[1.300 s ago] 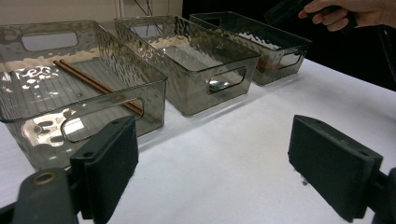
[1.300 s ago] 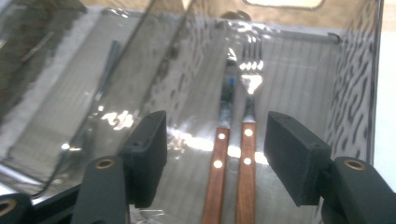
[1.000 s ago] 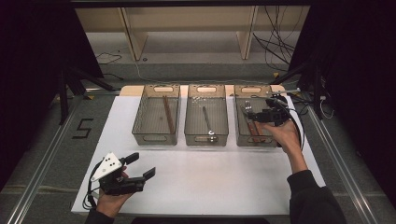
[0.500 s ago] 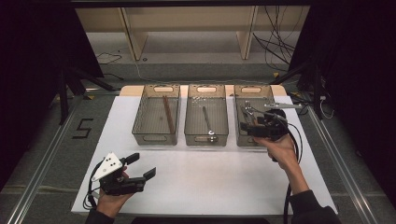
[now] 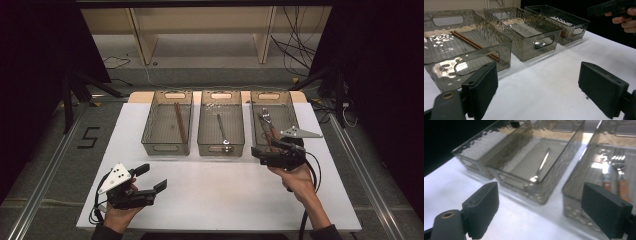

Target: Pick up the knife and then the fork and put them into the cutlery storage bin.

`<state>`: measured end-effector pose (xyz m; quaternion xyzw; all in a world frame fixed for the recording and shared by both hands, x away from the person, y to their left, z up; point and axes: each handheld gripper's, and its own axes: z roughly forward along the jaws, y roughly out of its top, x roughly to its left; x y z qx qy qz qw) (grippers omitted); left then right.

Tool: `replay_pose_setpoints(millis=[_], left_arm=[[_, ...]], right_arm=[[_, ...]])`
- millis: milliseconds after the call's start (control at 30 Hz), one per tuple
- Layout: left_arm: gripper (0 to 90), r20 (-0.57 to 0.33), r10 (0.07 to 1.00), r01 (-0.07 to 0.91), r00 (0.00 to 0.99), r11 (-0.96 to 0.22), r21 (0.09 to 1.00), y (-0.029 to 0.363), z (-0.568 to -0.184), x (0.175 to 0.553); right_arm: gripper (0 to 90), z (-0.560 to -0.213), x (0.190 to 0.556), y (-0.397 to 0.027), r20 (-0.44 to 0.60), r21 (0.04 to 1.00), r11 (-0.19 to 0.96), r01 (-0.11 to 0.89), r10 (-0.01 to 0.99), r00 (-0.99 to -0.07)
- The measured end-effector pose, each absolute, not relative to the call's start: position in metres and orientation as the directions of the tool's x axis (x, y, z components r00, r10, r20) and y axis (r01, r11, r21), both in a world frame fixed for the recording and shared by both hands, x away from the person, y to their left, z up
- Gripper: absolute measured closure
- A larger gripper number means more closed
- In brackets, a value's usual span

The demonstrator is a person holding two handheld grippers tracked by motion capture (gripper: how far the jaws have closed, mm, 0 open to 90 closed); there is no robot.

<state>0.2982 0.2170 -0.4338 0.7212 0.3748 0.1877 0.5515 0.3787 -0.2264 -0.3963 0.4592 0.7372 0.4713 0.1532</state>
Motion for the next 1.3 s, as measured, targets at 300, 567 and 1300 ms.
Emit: replay_pose_setpoints(millis=[300,567,1300], left_arm=[[15.7,-0.14,0.747,0.334,0.65,-0.115,0.935,0.217,-0.434,0.298],[15.6,-0.146,0.742,0.342,0.654,-0.117,0.932,0.216,-0.434,0.298],[15.6,-0.162,0.724,0.349,0.67,-0.116,0.93,0.215,-0.436,0.299]], right_arm=[[15.7,-0.409,0.349,-0.225,0.203,0.859,0.131,0.495,0.801,-0.564],[15.7,-0.421,0.325,-0.226,0.19,0.872,0.136,0.47,0.791,-0.581],[15.6,-0.436,0.292,-0.239,0.166,0.906,0.114,0.407,0.789,-0.591]])
